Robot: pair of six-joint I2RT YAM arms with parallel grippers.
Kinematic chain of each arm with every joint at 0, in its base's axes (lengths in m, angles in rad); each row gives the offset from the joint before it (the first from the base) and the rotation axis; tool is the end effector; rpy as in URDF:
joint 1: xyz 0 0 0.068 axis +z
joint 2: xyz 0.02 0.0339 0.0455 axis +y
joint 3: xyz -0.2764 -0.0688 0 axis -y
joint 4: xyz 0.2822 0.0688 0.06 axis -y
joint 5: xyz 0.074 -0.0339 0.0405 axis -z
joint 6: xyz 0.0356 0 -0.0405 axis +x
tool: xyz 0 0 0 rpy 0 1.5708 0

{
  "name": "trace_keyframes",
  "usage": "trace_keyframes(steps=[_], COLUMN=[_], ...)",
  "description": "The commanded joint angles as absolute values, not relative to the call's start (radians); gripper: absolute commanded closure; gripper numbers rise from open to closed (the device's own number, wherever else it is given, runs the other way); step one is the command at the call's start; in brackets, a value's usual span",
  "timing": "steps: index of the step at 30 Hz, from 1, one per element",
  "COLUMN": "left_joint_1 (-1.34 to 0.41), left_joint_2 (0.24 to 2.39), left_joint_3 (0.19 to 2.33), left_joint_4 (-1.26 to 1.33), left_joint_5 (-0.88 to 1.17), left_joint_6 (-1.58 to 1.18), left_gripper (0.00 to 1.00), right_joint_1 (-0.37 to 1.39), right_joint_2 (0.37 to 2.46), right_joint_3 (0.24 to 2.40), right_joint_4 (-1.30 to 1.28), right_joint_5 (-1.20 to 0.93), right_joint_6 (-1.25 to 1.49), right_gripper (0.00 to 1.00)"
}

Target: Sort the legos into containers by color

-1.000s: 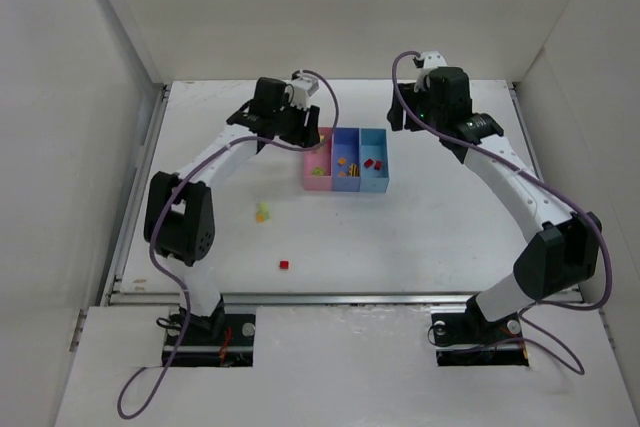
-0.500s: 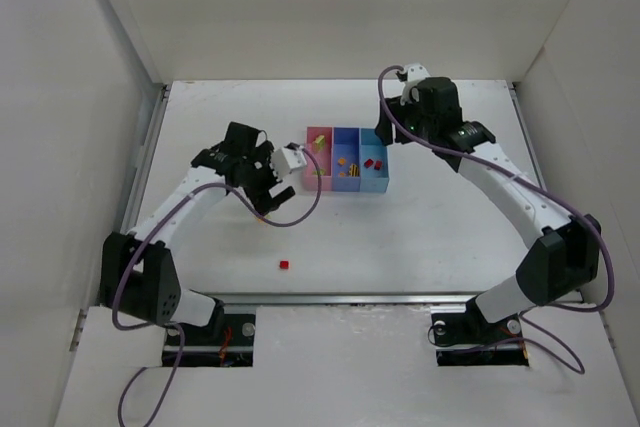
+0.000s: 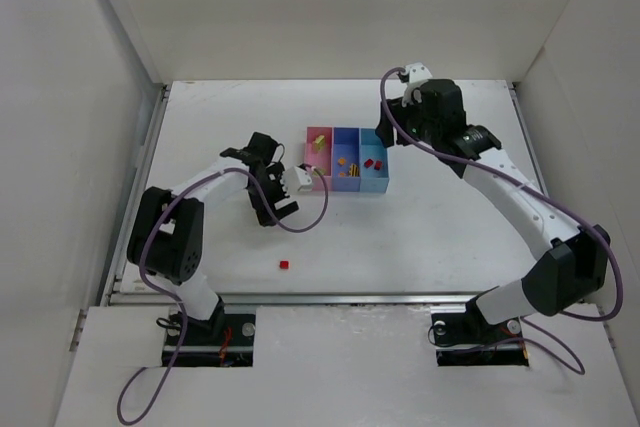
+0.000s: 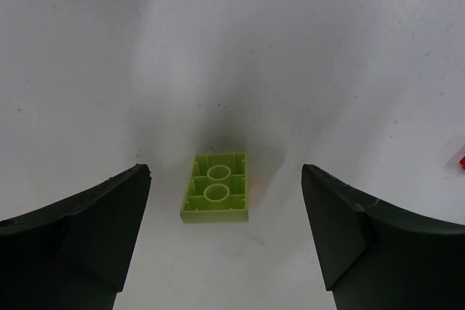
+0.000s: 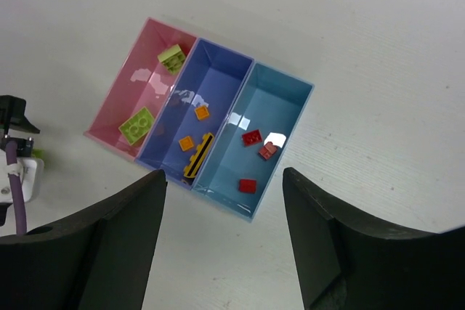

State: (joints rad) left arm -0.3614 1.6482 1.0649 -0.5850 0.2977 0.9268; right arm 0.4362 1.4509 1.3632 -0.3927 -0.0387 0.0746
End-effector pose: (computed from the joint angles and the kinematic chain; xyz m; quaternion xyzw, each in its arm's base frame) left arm 0.3258 -0.1343 0.1843 0.6056 0.7570 -0.0844 0.2304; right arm 0.3352 0.1578 0.3723 -0.1636 0.8391 0.1470 0.4975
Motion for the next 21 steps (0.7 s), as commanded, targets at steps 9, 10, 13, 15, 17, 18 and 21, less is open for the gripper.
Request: trace_keyframes(steps=[9, 10, 13, 15, 17, 18, 21], left_joint_1=[-0.364, -0.364, -0.364, -0.364, -0.364, -0.364, -0.364], left_joint_2=[1.641, 1.632, 1.632, 1.644, 1.666, 1.666, 1.675], left_joint_3=[1.085, 1.085, 1.085, 1.094, 1.094, 1.094, 1.103], left_joint_4=[-0.658, -0.658, -0.649, -0.649, -0.66, -0.66, -0.669], left_joint_5=[0.25, 0.259, 0.27, 0.27, 0.27, 0.27, 0.27], left_joint_6=[0.953, 0.953, 0.939, 0.93, 0.93, 0.93, 0.93], left_gripper=[0.37, 0.39, 0.46, 0.51, 0.58, 0.61, 0.73], right_joint_1=[0.446, 0.446, 0.446, 0.446, 0.446, 0.446, 0.446], right_joint_2=[1.44, 1.44, 1.45, 1.45, 1.45, 1.45, 1.441], right_joint_3=[1.378, 1.387, 1.387, 1.396, 1.396, 1.396, 1.396], right_joint_4=[-0.373, -0.373, -0.373, -0.373, -0.373, -0.373, -0.373], right_joint_5=[-0.02, -0.02, -0.02, -0.02, -0.02, -0.02, -0.02], right_joint_6=[0.064, 0.064, 0.064, 0.064, 0.055, 0.055, 0.055], right_gripper=[0.29, 0.29, 0.29, 0.29, 0.29, 0.29, 0.29])
